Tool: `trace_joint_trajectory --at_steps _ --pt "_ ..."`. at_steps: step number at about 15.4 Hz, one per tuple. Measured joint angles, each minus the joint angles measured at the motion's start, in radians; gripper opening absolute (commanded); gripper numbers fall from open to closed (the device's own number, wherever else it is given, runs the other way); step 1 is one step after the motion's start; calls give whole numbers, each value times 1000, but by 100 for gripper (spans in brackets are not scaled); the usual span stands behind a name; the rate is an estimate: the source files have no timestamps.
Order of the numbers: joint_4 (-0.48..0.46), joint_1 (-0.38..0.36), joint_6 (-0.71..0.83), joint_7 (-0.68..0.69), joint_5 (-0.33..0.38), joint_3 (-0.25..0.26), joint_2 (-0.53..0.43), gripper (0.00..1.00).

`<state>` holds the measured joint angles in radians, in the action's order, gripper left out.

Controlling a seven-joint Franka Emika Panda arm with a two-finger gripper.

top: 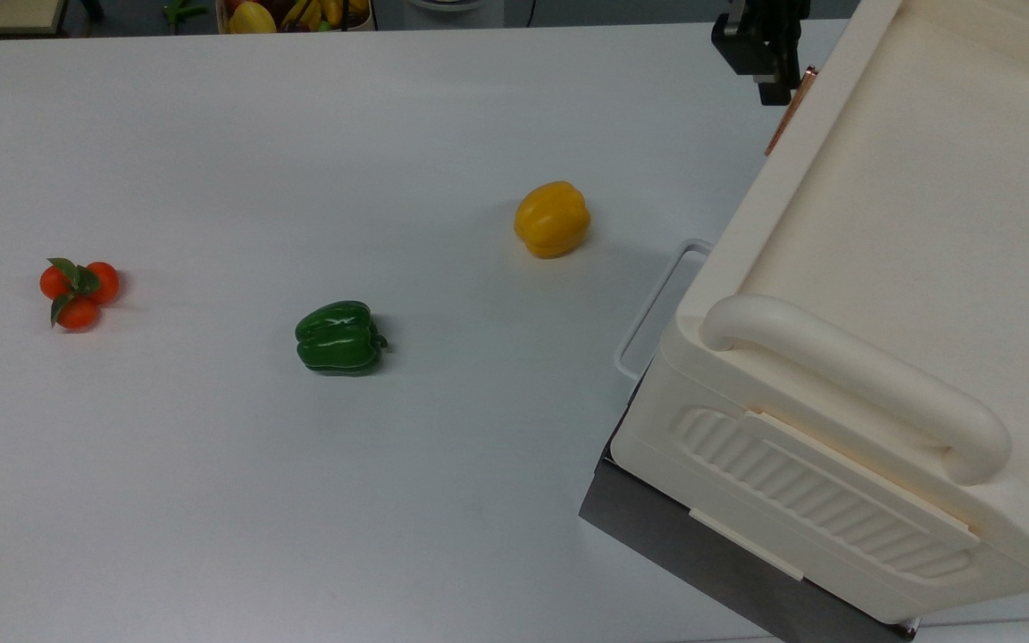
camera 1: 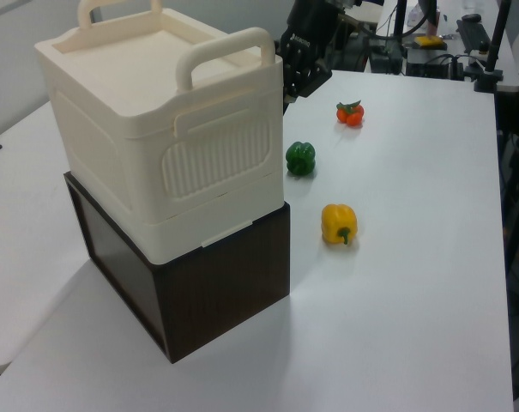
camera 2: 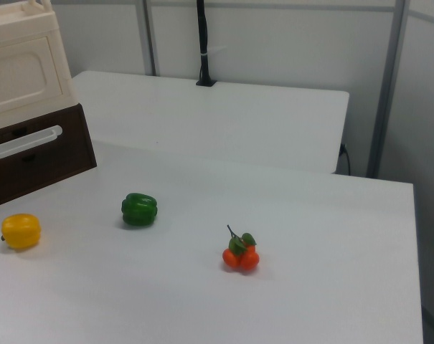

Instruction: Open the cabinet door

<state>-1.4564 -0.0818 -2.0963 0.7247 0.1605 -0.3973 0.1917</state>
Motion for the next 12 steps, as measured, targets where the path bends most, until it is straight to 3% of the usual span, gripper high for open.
trace_joint_trajectory --at_steps 5,8,12 --pt "-1 0 -21 0 -1 -17 6 18" --pt "-1 1 -25 0 -1 -18 7 0" --pt "-1 1 -26 -1 1 -18 7 0"
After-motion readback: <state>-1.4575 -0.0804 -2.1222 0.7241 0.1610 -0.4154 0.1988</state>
